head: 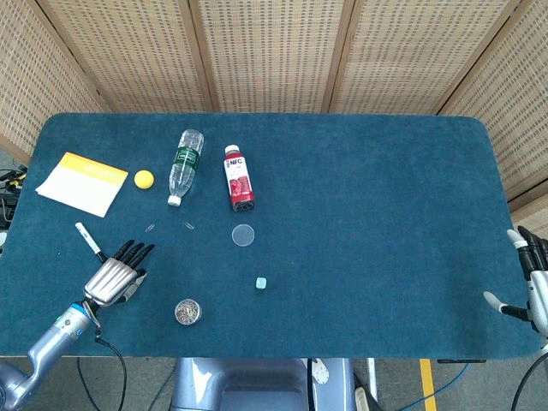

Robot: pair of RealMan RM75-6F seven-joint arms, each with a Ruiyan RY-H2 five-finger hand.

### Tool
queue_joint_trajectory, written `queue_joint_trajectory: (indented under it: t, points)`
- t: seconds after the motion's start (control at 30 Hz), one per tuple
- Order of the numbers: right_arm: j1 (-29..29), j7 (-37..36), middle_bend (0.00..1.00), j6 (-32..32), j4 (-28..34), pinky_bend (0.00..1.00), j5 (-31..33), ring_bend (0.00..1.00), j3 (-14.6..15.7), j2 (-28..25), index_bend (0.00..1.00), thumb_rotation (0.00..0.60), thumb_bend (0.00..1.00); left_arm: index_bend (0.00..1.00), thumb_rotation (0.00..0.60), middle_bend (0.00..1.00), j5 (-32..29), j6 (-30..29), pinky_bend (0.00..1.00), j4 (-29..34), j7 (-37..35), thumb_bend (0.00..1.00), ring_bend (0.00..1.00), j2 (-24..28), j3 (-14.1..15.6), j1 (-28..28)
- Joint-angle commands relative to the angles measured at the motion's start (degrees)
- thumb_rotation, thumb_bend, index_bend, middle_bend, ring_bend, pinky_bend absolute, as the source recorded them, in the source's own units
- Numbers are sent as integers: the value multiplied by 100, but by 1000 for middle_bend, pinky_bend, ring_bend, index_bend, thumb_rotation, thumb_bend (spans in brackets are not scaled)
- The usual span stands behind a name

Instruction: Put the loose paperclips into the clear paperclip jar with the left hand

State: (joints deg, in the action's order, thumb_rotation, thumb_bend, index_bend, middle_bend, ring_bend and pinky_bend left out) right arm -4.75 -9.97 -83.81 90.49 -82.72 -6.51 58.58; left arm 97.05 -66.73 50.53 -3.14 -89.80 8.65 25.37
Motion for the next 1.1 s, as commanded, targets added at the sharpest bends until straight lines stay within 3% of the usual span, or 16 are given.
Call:
queue_joint_trajectory:
  t: [0.03,0.33,0.53,0.77,1.1]
  points:
    - [-1,0,0,0,2,0,-2,0,0,-1,14,600,0,658,600,0,-3,-21,0,9,-11,487,0,6,-8,-3]
    - [5,-13,0,-12,5,0,-5,0,-2,-7,14,600,0,677,600,0,65,-244,0,244,-17,503,0,159,-35,6]
    - [7,-51,0,-6,0,0,6,0,-7,-18,14,600,0,678,600,0,408,-608,0,1158,391,503,0,507,-9,113]
    - [7,-98,0,1,-19,0,17,0,-14,-29,14,600,0,678,600,0,676,-613,0,2228,1078,503,0,782,40,211]
    - [13,-149,0,-7,-39,0,8,0,-16,-40,14,600,0,678,600,0,858,-463,0,2678,1545,503,0,811,164,208]
